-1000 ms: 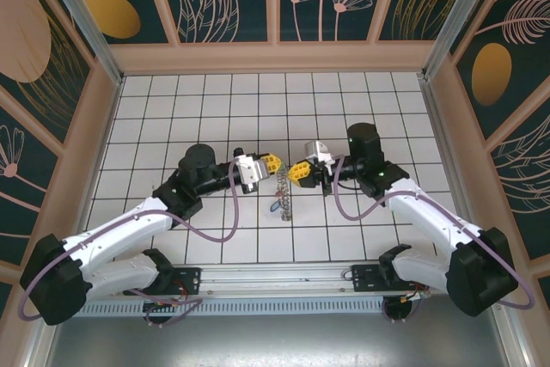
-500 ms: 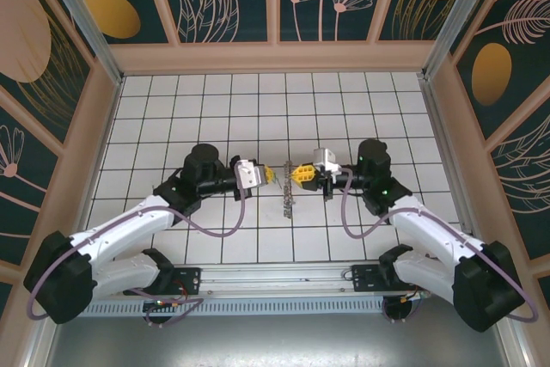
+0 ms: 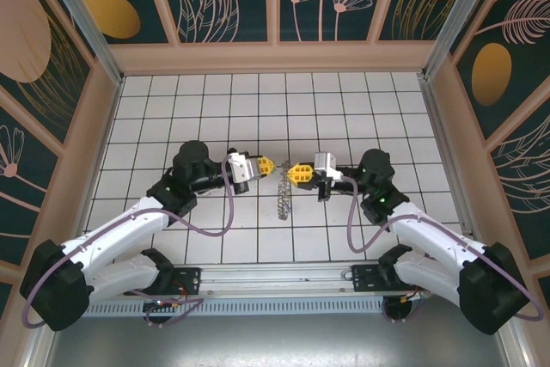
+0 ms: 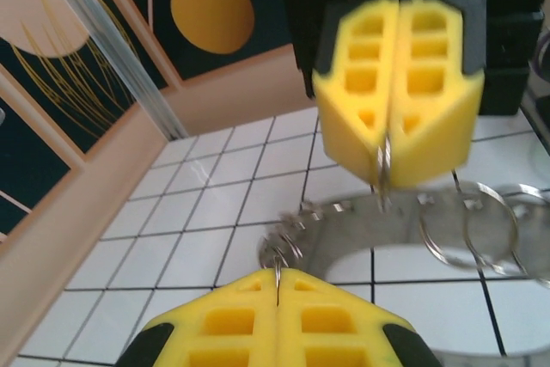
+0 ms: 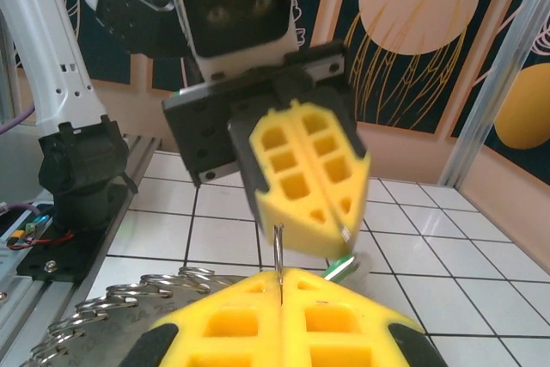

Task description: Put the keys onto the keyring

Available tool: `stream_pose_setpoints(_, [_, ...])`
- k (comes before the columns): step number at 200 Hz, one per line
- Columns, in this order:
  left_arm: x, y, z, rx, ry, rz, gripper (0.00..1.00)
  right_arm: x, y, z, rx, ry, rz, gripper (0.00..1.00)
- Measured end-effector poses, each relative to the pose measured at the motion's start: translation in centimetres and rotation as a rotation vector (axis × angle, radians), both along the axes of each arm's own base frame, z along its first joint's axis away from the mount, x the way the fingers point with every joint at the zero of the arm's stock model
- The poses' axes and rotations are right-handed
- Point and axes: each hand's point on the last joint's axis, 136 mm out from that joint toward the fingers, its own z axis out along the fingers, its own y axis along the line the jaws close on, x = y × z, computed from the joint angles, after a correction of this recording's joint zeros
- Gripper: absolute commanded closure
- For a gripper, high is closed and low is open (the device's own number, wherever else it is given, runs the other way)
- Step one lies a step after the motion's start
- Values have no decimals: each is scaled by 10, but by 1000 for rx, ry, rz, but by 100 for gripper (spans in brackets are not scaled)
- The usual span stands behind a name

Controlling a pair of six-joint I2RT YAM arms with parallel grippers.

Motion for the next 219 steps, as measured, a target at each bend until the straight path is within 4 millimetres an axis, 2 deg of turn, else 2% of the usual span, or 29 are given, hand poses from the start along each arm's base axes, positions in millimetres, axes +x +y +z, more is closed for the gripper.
stream_pose_setpoints(25, [-3, -2, 13, -21, -30, -24, 100, 2, 2, -6, -21, 29, 3, 100])
stream_pose_setpoints(71, [-12, -5, 20, -4, -106, -96, 100, 6, 6, -5, -41, 48, 12, 100])
stream_pose_setpoints(154, [-13, -10, 8, 105, -196, -160, 100, -1, 8, -8, -52, 66, 65, 100])
stream_pose_setpoints(185, [-14, -9, 0, 140, -219, -178, 100, 1, 10, -9, -58, 76, 72, 100])
stream_pose_setpoints(219, [-18, -10, -1, 146, -256, -204, 100, 2, 11, -14, -78, 99, 80, 100])
